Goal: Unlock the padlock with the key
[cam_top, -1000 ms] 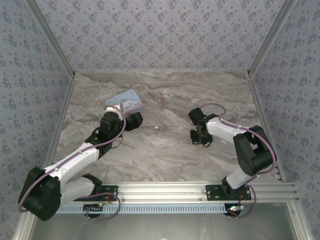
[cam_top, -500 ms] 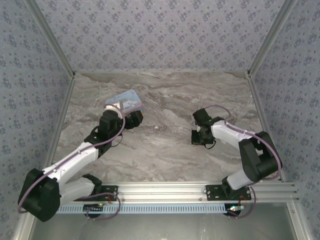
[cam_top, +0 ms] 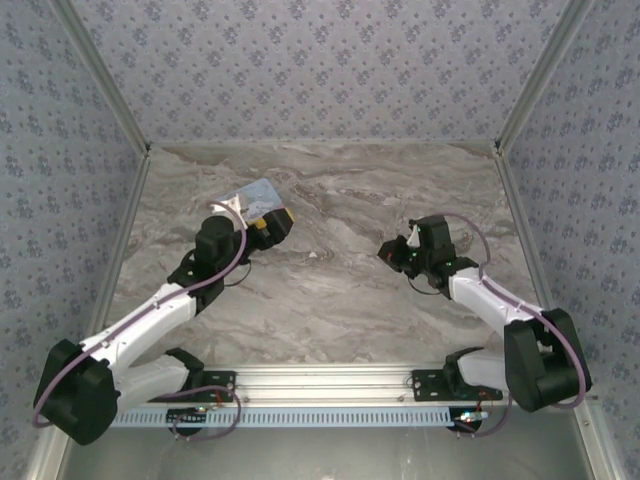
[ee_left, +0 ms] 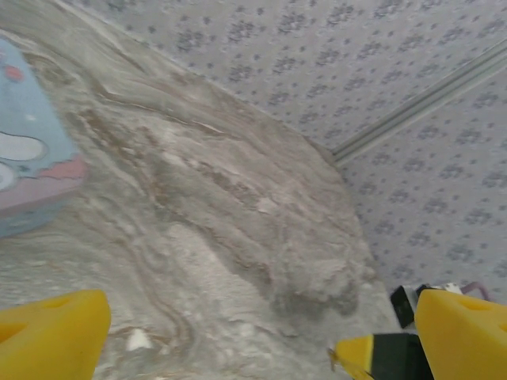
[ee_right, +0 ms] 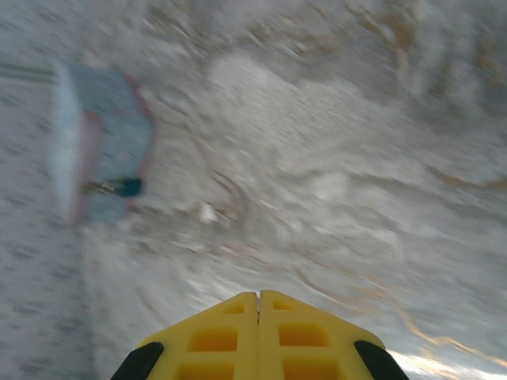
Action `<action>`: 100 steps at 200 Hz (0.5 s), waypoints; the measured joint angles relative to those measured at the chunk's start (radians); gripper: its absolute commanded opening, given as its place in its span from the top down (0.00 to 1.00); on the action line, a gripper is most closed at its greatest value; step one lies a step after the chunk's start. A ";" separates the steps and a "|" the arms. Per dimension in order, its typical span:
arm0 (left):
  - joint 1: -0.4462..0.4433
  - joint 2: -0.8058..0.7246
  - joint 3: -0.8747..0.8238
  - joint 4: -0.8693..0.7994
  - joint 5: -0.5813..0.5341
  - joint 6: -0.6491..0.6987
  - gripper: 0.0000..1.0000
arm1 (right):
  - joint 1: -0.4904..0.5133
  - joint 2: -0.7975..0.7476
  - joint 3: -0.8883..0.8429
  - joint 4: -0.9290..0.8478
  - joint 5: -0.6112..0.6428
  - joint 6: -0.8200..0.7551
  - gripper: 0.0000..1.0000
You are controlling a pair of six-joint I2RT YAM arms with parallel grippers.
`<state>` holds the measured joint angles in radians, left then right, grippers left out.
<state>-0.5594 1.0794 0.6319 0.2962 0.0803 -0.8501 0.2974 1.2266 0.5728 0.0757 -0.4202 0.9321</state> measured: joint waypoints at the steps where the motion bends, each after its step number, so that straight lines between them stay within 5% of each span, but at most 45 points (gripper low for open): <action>1: -0.001 0.003 0.002 0.002 0.001 -0.003 0.03 | 0.001 -0.003 -0.001 0.010 0.000 0.008 1.00; 44: -0.076 0.140 0.084 0.085 0.027 -0.150 0.19 | 0.075 -0.084 -0.008 0.243 0.103 0.213 1.00; 100: -0.209 0.280 0.186 0.163 0.017 -0.268 0.32 | 0.185 -0.128 -0.008 0.332 0.294 0.309 1.00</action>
<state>-0.7689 1.3590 0.8177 0.4587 0.0975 -1.1179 0.4828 1.0988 0.5652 0.4076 -0.1261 1.2415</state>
